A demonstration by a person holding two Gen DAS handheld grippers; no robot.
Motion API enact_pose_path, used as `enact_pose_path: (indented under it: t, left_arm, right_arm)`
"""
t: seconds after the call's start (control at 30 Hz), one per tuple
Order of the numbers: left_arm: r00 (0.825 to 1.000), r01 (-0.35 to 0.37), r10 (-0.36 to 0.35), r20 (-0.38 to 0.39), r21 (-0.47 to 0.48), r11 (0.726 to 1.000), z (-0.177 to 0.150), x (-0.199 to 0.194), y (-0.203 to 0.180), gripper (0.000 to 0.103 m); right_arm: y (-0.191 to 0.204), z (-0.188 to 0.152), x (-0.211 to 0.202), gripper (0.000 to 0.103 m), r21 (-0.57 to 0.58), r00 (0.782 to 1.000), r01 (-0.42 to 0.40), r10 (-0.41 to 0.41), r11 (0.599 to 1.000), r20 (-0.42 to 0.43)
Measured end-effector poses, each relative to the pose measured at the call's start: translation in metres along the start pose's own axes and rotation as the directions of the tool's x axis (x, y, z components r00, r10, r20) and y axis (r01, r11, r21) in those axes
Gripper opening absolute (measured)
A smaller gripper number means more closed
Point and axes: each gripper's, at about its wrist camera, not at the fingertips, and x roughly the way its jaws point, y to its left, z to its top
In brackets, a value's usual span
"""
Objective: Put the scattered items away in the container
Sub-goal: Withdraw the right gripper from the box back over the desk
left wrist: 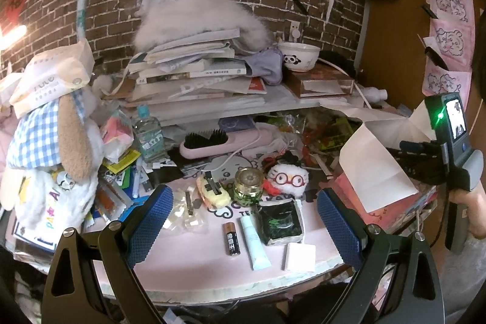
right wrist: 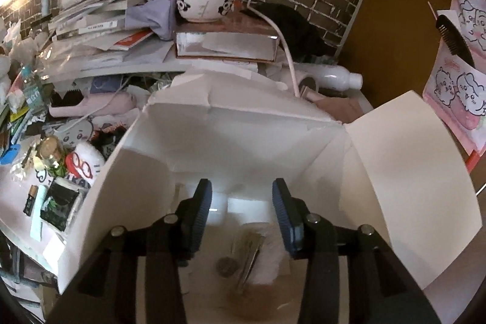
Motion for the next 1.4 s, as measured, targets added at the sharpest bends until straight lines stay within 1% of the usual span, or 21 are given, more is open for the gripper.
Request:
enact_pose_path:
  t: [0.13, 0.3, 0.4, 0.53, 0.7, 0.83, 0.97, 1.03, 1.07, 1.1, 1.17, 1.23, 1.33, 1.4]
  left_arm:
    - [1.000, -0.004, 0.004, -0.012, -0.001, 1.000, -0.001, 0.003, 0.002, 0.095]
    - [0.999, -0.014, 0.014, -0.035, -0.003, 1.000, -0.003, 0.011, 0.003, 0.095]
    - [0.999, -0.020, 0.019, -0.045, -0.009, 1.000, -0.004, 0.015, 0.005, 0.095]
    - [0.998, -0.028, 0.027, -0.060, -0.010, 1.000, -0.007, 0.019, 0.006, 0.095]
    - [0.996, -0.035, 0.034, -0.078, -0.013, 0.999, -0.008, 0.024, 0.009, 0.095]
    - [0.994, -0.049, 0.047, -0.094, -0.018, 0.999, -0.011, 0.029, 0.013, 0.095]
    - [0.992, -0.065, 0.062, -0.107, -0.028, 0.997, -0.014, 0.033, 0.019, 0.095]
    - [0.991, -0.071, 0.066, -0.114, -0.037, 0.997, -0.016, 0.035, 0.024, 0.095]
    - [0.991, -0.073, 0.067, -0.118, -0.041, 0.997, -0.016, 0.037, 0.025, 0.095]
    - [0.990, -0.073, 0.067, -0.122, -0.044, 0.996, -0.017, 0.039, 0.026, 0.095]
    - [0.989, -0.076, 0.068, -0.132, -0.050, 0.996, -0.018, 0.043, 0.029, 0.095]
    - [0.987, -0.078, 0.070, -0.143, -0.050, 0.996, -0.020, 0.047, 0.030, 0.095]
    - [0.985, -0.075, 0.066, -0.163, -0.051, 0.996, -0.023, 0.055, 0.032, 0.095]
    - [0.983, -0.070, 0.061, -0.174, -0.045, 0.997, -0.026, 0.059, 0.031, 0.095]
  right_arm:
    - [0.001, 0.004, -0.015, 0.040, 0.003, 0.999, -0.016, 0.016, 1.000, 0.043]
    - [0.012, 0.007, -0.048, 0.040, 0.003, 0.987, -0.092, 0.091, 0.996, 0.136]
    - [0.032, 0.009, -0.067, 0.040, -0.040, 0.976, -0.132, 0.137, 0.990, 0.172]
    - [0.059, 0.008, -0.078, 0.040, -0.091, 0.960, -0.202, 0.215, 0.975, 0.181]
    - [0.098, -0.002, -0.088, 0.040, -0.149, 0.929, -0.311, 0.333, 0.939, 0.162]
    - [0.126, -0.018, -0.084, 0.040, -0.194, 0.907, -0.384, 0.409, 0.903, 0.106]
    - [0.138, -0.034, -0.069, 0.040, -0.185, 0.896, -0.425, 0.441, 0.886, 0.053]
    - [0.141, -0.041, -0.062, 0.040, -0.166, 0.886, -0.452, 0.463, 0.876, 0.032]
    - [0.142, -0.045, -0.057, 0.040, -0.152, 0.875, -0.475, 0.484, 0.867, 0.020]
    - [0.142, -0.047, -0.054, 0.040, -0.144, 0.871, -0.483, 0.490, 0.863, 0.014]
    - [0.143, -0.055, -0.048, 0.040, -0.133, 0.873, -0.482, 0.487, 0.866, 0.014]
    - [0.146, -0.062, -0.041, 0.040, -0.130, 0.887, -0.456, 0.461, 0.880, 0.011]
    - [0.147, -0.070, -0.031, 0.040, -0.119, 0.894, -0.446, 0.448, 0.887, -0.009]
    - [0.147, -0.075, -0.024, 0.040, -0.117, 0.904, -0.426, 0.428, 0.897, -0.009]
